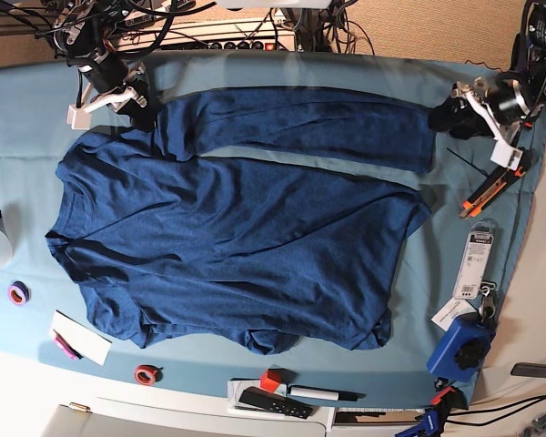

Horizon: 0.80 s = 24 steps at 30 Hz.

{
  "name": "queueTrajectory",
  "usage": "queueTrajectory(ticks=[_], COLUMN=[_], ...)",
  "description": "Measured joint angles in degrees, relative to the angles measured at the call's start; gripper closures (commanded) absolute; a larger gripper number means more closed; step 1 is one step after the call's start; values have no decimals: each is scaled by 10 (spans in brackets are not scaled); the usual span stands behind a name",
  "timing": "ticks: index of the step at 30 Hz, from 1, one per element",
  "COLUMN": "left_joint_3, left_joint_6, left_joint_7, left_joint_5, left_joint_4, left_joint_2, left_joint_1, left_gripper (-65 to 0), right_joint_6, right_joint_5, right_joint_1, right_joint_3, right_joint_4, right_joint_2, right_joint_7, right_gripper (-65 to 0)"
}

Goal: Layout the t-shirt on the table in an organized manner, then fold the t-shirt properly
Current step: 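Move the left gripper to the sleeve cuff and grasp it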

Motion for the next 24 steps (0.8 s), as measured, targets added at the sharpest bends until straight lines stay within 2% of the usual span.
queueTrajectory(ticks=[5,10,14,20,24], left_joint_3=[-1,-4,-4,-4,-4], left_joint_6=[-12,-43,-46,-45,-48], left_joint_7=[-12,-1,-1,14,32], left_joint_5=[-36,-64,-71,-80,-92], left_joint_4=[-53,-68,-68,-68,-68], left_joint_2=[6,26,44,45,47], left_joint_1=[-16,-17,-17,-19,-19], left_gripper=[-355,-330,-330,-329,-304], right_joint_6=[-2,-2,-2,-3,-2], right_joint_5=[1,1,1,1,1], right_joint_1=[0,0,0,0,0], right_joint_3=[-1,-1,-1,-1,-1], right_joint_4=[-1,-1,-1,-1,-1], right_joint_2=[13,12,12,12,12], right_joint_7=[-9,-9,-9,-9,-9], right_gripper=[0,0,0,0,0])
